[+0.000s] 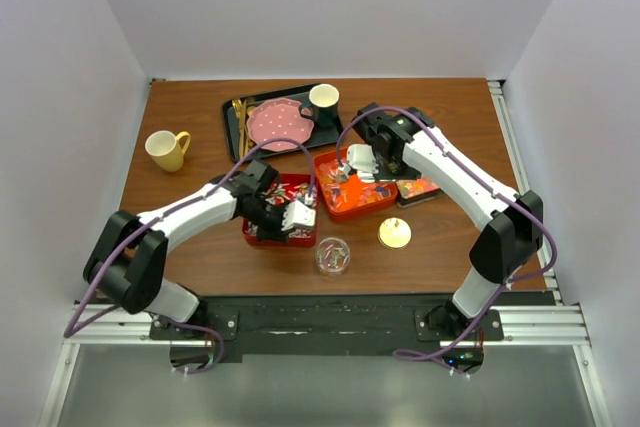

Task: Pack the candies
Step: Move the storage box to the center of the board, then adjust the spatula.

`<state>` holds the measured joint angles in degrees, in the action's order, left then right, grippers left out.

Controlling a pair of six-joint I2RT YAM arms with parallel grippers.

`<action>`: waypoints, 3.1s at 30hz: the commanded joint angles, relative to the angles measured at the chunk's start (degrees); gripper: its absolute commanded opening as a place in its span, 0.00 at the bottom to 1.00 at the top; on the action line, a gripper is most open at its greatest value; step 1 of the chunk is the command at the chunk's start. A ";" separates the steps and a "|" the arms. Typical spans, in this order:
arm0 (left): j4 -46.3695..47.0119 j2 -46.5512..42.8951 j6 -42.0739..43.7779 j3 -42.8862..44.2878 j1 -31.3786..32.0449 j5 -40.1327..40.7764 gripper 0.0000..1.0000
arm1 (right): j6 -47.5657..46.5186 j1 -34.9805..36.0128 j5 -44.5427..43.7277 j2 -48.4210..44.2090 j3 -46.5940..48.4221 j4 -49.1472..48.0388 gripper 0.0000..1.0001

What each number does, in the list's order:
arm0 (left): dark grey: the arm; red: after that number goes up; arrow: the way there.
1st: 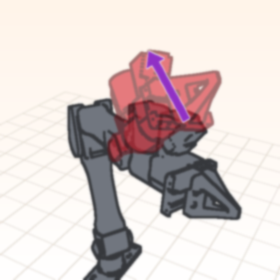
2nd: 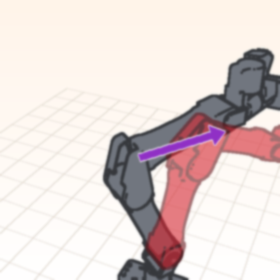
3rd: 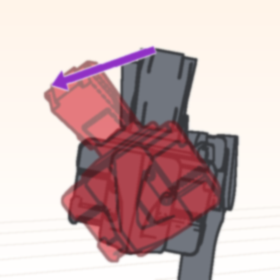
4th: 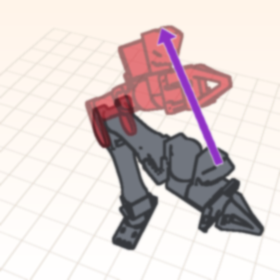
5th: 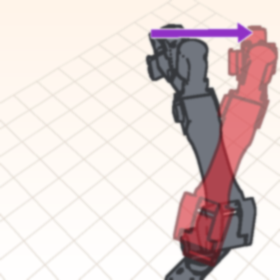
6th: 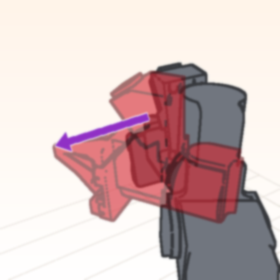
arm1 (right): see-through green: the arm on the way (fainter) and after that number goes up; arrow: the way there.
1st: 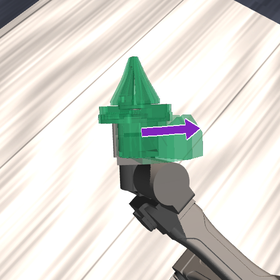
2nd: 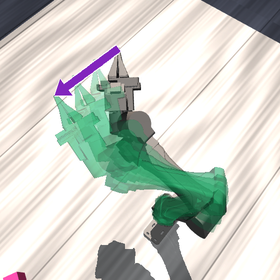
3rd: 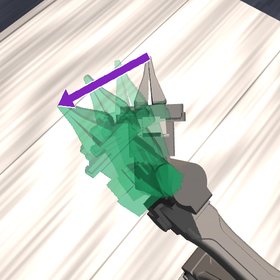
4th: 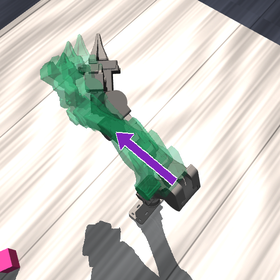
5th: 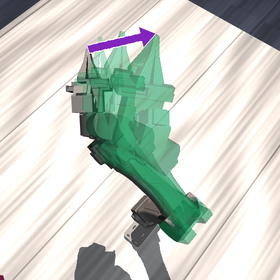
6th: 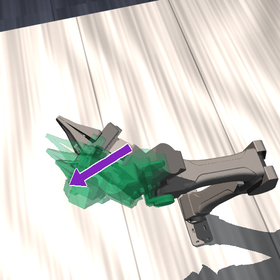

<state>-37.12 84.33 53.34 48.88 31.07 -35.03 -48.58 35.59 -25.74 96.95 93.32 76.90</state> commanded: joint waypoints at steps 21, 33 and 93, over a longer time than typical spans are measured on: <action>23.14 -24.22 -48.45 -3.00 -11.19 -8.46 0.52 | -6.17 0.26 11.22 -6.24 -0.59 -1.13 0.00; 49.16 -10.25 -71.52 -4.06 -15.51 -27.20 0.49 | -9.25 6.24 17.56 -3.61 1.78 -5.54 0.00; 71.58 6.19 -93.33 -2.13 -19.82 -40.12 0.00 | -2.22 -5.71 64.15 -1.59 7.49 -14.42 0.50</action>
<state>33.56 91.37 -40.80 44.58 11.68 -73.56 -50.96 29.61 39.24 95.24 100.51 66.59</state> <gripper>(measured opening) 0.058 0.534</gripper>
